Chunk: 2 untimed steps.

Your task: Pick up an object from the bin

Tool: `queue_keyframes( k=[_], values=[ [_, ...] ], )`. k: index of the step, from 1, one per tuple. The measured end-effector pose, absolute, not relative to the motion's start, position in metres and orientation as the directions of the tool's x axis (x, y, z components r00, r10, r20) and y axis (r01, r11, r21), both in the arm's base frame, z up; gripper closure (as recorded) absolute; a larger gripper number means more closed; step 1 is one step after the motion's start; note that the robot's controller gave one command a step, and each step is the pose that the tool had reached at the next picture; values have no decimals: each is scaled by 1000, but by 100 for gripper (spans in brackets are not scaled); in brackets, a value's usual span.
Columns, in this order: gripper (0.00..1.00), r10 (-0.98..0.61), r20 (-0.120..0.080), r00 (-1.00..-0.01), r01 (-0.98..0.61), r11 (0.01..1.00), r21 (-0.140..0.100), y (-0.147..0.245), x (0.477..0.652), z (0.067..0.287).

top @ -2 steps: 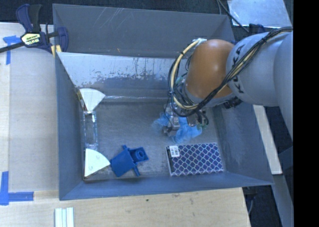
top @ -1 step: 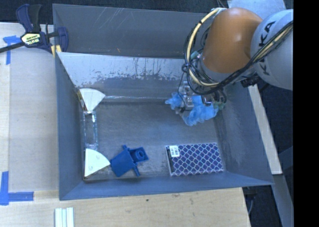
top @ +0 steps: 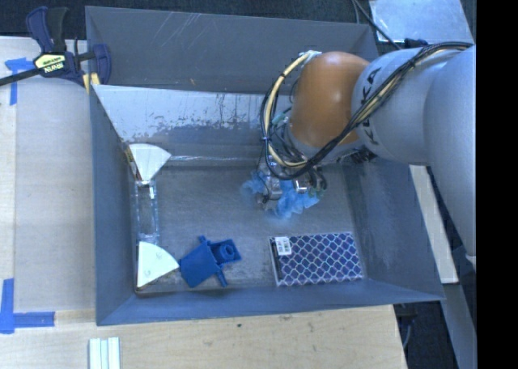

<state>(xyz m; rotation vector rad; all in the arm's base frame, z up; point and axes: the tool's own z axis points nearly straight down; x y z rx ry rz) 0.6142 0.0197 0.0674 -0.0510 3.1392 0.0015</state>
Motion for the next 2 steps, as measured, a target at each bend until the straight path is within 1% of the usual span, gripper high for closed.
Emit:
queue_keyframes(
  k=[1, 2],
  values=[
    [100, -30, -6, -1000, -30, 1000, 0, 10, 597, 175],
    [100, -10, -10, -1000, -10, 1000, 1, 12, 616, 98]
  ],
)
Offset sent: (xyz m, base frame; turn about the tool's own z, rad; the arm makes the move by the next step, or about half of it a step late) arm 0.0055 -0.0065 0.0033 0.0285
